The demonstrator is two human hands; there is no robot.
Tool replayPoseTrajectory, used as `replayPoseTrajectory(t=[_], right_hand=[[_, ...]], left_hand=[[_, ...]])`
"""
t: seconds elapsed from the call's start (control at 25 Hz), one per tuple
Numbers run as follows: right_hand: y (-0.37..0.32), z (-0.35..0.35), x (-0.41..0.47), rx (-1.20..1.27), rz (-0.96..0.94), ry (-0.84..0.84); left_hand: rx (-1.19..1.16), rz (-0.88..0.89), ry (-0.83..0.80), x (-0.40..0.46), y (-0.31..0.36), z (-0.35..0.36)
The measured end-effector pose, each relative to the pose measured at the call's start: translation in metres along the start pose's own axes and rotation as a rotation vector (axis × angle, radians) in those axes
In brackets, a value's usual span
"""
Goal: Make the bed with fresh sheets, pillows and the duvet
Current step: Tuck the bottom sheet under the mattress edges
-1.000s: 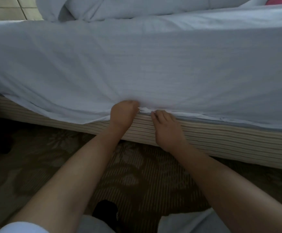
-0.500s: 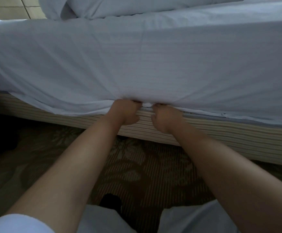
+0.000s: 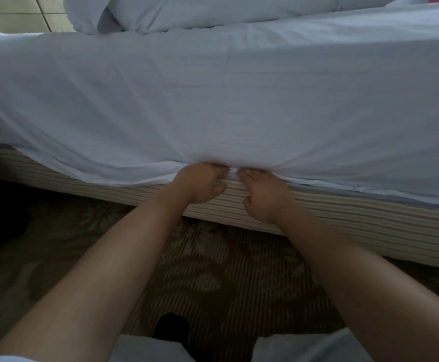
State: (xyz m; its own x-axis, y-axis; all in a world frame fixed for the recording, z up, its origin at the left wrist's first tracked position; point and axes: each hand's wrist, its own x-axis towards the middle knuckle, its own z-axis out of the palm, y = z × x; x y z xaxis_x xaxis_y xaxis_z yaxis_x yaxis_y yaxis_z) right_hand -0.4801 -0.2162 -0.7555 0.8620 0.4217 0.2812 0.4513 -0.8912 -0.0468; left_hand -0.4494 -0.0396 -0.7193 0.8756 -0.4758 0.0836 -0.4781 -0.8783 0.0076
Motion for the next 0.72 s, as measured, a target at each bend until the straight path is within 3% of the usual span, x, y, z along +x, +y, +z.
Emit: replayPoseTrajectory(t=[0.16,0.32,0.44,0.6,0.72], right_hand=[[-0.011,-0.013,0.007,-0.019,0.120,-0.004],[-0.005,-0.015,-0.032,-0.105,0.099,-0.045],[0.011,-0.012,-0.053,-0.164,0.177,0.085],[0.017,-0.016,-0.057,-0.117,0.233,0.038],[0.026,-0.020,-0.051,-0.099,0.191,-0.007]], left_hand=[[0.034,-0.017,-0.041,0.007,0.005,-0.009],[0.116,0.003,0.078,-0.029,0.024,0.013],[0.012,0.056,0.124,-0.038,0.034,0.016],[-0.051,0.011,0.098,-0.021,0.055,0.016],[0.133,0.035,0.085,-0.009,0.054,0.013]])
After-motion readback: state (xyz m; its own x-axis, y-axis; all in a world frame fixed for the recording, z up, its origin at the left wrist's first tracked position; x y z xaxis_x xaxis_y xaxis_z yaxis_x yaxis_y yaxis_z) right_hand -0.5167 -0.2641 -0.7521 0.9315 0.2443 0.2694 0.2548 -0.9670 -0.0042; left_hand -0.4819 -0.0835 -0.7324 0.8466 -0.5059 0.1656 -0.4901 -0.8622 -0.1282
